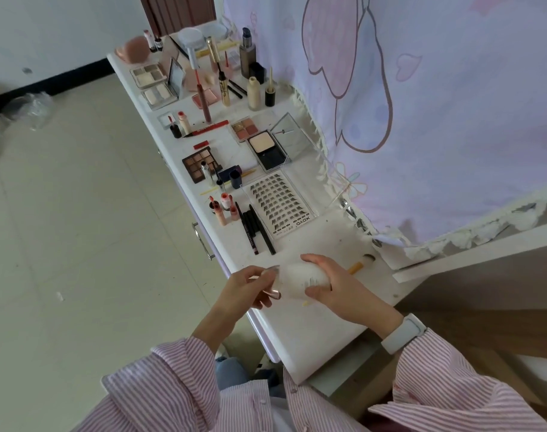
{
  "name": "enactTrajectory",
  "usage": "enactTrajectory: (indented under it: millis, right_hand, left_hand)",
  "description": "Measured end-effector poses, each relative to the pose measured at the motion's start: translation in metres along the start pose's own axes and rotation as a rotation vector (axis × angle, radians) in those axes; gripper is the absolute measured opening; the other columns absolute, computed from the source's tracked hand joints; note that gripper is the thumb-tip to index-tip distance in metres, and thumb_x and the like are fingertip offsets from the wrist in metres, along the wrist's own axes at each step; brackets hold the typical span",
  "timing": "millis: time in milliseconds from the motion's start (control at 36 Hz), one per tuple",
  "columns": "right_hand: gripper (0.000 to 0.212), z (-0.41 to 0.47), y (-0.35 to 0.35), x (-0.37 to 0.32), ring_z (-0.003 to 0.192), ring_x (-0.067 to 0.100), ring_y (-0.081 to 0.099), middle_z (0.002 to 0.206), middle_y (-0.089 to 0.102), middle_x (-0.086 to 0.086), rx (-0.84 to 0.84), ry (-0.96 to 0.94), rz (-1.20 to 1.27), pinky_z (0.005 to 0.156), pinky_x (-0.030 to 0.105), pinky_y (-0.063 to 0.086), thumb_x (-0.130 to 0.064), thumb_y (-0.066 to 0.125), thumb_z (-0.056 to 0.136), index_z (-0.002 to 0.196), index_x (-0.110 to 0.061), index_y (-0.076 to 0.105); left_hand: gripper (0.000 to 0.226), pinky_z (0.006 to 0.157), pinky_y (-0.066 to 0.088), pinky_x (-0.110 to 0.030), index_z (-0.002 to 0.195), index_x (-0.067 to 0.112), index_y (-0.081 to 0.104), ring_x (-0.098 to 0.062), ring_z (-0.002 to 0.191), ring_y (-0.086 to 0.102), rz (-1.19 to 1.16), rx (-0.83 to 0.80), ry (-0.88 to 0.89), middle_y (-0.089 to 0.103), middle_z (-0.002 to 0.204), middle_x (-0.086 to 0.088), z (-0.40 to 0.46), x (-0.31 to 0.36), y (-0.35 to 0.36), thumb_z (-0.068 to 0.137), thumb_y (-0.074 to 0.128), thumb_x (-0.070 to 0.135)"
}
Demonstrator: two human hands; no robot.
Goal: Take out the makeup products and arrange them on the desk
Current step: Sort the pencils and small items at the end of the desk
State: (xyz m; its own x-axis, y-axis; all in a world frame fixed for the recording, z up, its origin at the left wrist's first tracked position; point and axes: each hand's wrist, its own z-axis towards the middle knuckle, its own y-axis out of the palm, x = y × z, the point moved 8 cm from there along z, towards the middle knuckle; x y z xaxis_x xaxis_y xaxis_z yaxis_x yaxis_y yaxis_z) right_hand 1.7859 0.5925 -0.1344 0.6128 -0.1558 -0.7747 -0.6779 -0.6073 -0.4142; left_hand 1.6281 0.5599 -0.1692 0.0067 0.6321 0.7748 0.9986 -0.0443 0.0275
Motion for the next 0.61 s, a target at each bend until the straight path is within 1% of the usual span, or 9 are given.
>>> enactTrajectory:
  millis: [56, 139, 250, 306, 361, 417, 472, 528, 611]
  right_hand:
    - [0.048, 0.001, -0.007, 0.006, 0.106, 0.01, 0.045, 0.122, 0.042, -0.005, 0.045, 0.023, 0.029, 0.076, 0.009, 0.039, -0.013, 0.058, 0.088, 0.13, -0.024, 0.039]
    - [0.039, 0.005, -0.016, 0.016, 0.092, 0.007, 0.052, 0.107, 0.05, -0.007, 0.135, 0.102, 0.227, 0.07, 0.016, 0.044, -0.012, 0.061, 0.085, 0.118, -0.025, 0.044]
    - [0.035, 0.012, -0.023, 0.04, 0.086, 0.012, 0.053, 0.101, 0.052, -0.003, 0.391, 0.276, 0.446, 0.069, 0.025, 0.045, -0.014, 0.064, 0.082, 0.11, -0.021, 0.044]
    - [0.035, 0.014, -0.027, 0.05, 0.08, 0.011, 0.053, 0.097, 0.052, -0.002, 0.513, 0.342, 0.473, 0.062, 0.023, 0.042, -0.014, 0.066, 0.08, 0.107, -0.018, 0.045]
    - [0.033, 0.016, -0.031, 0.055, 0.077, 0.012, 0.052, 0.092, 0.052, -0.002, 0.589, 0.367, 0.463, 0.057, 0.022, 0.039, -0.015, 0.068, 0.078, 0.104, -0.014, 0.047]
    - [0.031, 0.019, -0.035, 0.055, 0.073, 0.011, 0.051, 0.086, 0.053, -0.003, 0.647, 0.367, 0.46, 0.055, 0.02, 0.039, -0.016, 0.069, 0.079, 0.102, -0.011, 0.049]
    - [0.03, 0.023, -0.038, 0.053, 0.075, 0.013, 0.052, 0.086, 0.053, -0.002, 0.695, 0.363, 0.442, 0.056, 0.02, 0.04, -0.016, 0.067, 0.08, 0.103, -0.008, 0.05]
    - [0.029, 0.027, -0.04, 0.05, 0.084, 0.019, 0.053, 0.09, 0.054, 0.002, 0.711, 0.361, 0.401, 0.066, 0.025, 0.042, -0.018, 0.066, 0.081, 0.103, -0.006, 0.051]
    - [0.027, 0.032, -0.043, 0.049, 0.088, 0.022, 0.053, 0.095, 0.058, 0.007, 0.71, 0.353, 0.329, 0.079, 0.031, 0.043, -0.02, 0.064, 0.084, 0.103, -0.005, 0.054]
  left_hand:
    - [0.023, 0.06, 0.049, -0.023, 0.105, 0.007, 0.06, -0.013, 0.062, 0.059, -0.083, 0.016, -0.007, 0.071, 0.082, -0.011, 0.002, -0.003, -0.005, 0.093, 0.054, 0.025]
    - [0.02, 0.061, 0.049, -0.025, 0.108, 0.011, 0.059, -0.016, 0.067, 0.06, -0.241, 0.023, -0.035, 0.07, 0.085, -0.013, 0.005, -0.007, -0.005, 0.095, 0.051, 0.023]
    - [0.022, 0.064, 0.045, -0.025, 0.098, 0.007, 0.061, -0.015, 0.075, 0.058, -0.407, 0.104, -0.046, 0.067, 0.093, -0.013, 0.011, -0.015, -0.003, 0.094, 0.051, 0.026]
    - [0.025, 0.068, 0.047, -0.025, 0.106, 0.004, 0.06, -0.014, 0.084, 0.06, -0.447, 0.15, -0.041, 0.066, 0.101, -0.012, 0.014, -0.018, 0.0, 0.092, 0.054, 0.024]
    - [0.027, 0.07, 0.052, -0.024, 0.112, 0.002, 0.057, -0.016, 0.089, 0.063, -0.466, 0.189, -0.043, 0.064, 0.105, -0.011, 0.017, -0.019, 0.004, 0.091, 0.057, 0.019]
    - [0.024, 0.07, 0.055, -0.025, 0.112, 0.005, 0.055, -0.02, 0.093, 0.065, -0.442, 0.218, -0.011, 0.061, 0.107, -0.012, 0.02, -0.015, 0.007, 0.09, 0.059, 0.013]
    - [0.024, 0.072, 0.056, -0.026, 0.111, 0.018, 0.054, -0.024, 0.095, 0.065, -0.377, 0.231, 0.044, 0.058, 0.108, -0.013, 0.023, -0.008, 0.01, 0.089, 0.06, 0.01]
    - [0.027, 0.07, 0.056, -0.024, 0.111, 0.026, 0.054, -0.023, 0.093, 0.065, -0.262, 0.257, 0.098, 0.059, 0.106, -0.013, 0.027, 0.0, 0.011, 0.089, 0.06, 0.012]
    - [0.029, 0.061, 0.051, -0.015, 0.118, 0.021, 0.056, -0.015, 0.083, 0.062, -0.014, 0.339, 0.165, 0.062, 0.099, -0.004, 0.033, 0.011, 0.014, 0.089, 0.059, 0.017]
